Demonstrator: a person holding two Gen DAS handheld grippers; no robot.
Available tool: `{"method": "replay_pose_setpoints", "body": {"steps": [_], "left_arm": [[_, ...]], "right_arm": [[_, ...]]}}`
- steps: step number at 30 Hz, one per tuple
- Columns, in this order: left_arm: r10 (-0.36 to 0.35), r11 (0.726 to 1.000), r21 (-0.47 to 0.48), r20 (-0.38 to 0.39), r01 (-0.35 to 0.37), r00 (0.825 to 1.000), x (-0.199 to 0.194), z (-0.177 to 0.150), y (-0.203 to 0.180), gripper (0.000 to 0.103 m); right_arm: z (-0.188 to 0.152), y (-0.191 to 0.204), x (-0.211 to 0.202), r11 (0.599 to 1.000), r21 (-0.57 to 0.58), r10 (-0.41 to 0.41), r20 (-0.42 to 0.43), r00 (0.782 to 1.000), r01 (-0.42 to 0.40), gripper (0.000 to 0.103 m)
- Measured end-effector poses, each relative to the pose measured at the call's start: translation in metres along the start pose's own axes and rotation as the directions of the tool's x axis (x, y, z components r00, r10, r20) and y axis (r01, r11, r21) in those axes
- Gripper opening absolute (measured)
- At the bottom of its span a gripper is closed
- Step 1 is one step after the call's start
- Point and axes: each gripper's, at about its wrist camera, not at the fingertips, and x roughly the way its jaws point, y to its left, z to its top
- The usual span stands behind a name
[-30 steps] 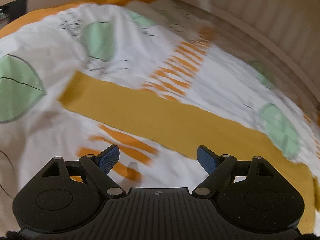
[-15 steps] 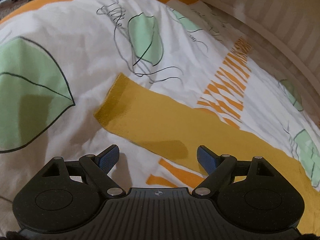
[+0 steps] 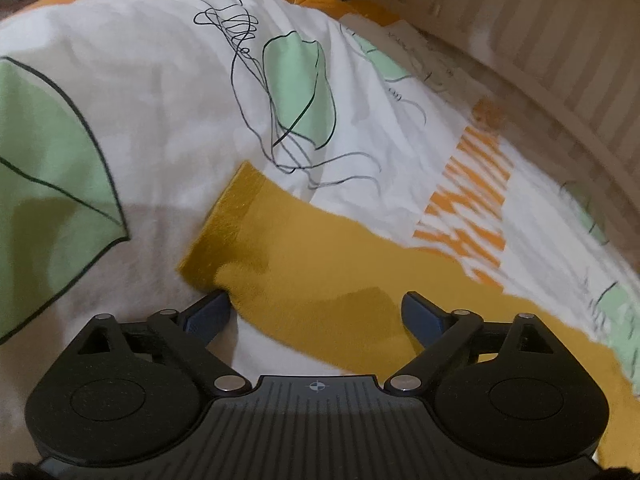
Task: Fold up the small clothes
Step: 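Move the left gripper to a sweater sleeve cuff and grasp it, then lift the sleeve with the left gripper, lay it across the body, release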
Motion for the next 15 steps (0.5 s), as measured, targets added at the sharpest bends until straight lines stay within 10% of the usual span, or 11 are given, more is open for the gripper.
{"method": "replay_pose_setpoints", "body": {"steps": [7,15], "left_arm": [[-0.041,0.995,-0.095,0.006,0.041,0.999,0.003,0.007,0.009,0.089],[0.076,0.996,-0.049,-0.017,-0.076,0.997,0.003,0.011,0.002,0.017]], "right_arm": [[-0.002,-0.002,0.001,1.000,0.021,0.013,0.019,1.000,-0.014,0.103],[-0.003,-0.006,0.005,0.999,0.041,0.024,0.036,0.999,-0.026,0.103]]}}
